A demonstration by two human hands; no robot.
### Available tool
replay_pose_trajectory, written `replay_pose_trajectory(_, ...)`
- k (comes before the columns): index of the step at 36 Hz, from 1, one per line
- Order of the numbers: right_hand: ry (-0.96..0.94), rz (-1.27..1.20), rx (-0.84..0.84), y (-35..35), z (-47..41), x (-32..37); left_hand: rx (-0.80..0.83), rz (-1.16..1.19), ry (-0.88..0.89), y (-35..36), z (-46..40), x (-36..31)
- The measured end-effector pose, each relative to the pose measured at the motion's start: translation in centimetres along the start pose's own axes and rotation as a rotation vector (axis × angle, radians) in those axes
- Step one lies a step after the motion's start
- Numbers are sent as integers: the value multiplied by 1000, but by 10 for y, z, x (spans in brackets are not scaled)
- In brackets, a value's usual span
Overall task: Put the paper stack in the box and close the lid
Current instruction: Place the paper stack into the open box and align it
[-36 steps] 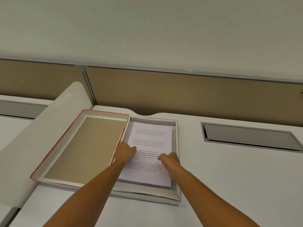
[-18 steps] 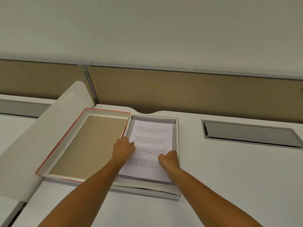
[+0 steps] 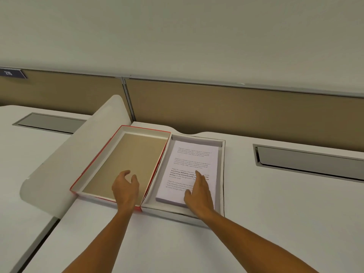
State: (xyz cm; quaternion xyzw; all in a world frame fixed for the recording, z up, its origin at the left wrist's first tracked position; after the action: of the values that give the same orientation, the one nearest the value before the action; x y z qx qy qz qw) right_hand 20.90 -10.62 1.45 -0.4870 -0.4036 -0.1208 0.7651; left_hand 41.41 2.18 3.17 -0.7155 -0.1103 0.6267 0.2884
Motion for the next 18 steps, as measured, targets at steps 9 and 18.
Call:
replay_pose_trajectory(9, -85, -22, 103, 26, 16, 27, -120, -226, -198, -24, 17, 44)
replay_pose_trajectory(18, -150, 35, 209, 51, 16, 54, -116, -27, -567, -37, 16, 76)
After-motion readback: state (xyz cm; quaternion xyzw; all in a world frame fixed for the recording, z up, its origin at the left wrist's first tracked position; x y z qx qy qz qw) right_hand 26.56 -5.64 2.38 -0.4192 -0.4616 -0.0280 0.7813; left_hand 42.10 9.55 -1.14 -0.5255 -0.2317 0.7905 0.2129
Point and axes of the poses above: each hand's wrist, its own z-axis away from the middle knuckle, its own y-axis out of the palm, x = y × z, the point moved 4 cm from there along -z, towards the middle knuckle, and after that the axes turned 1 degree about z, right-handed, at the moved point
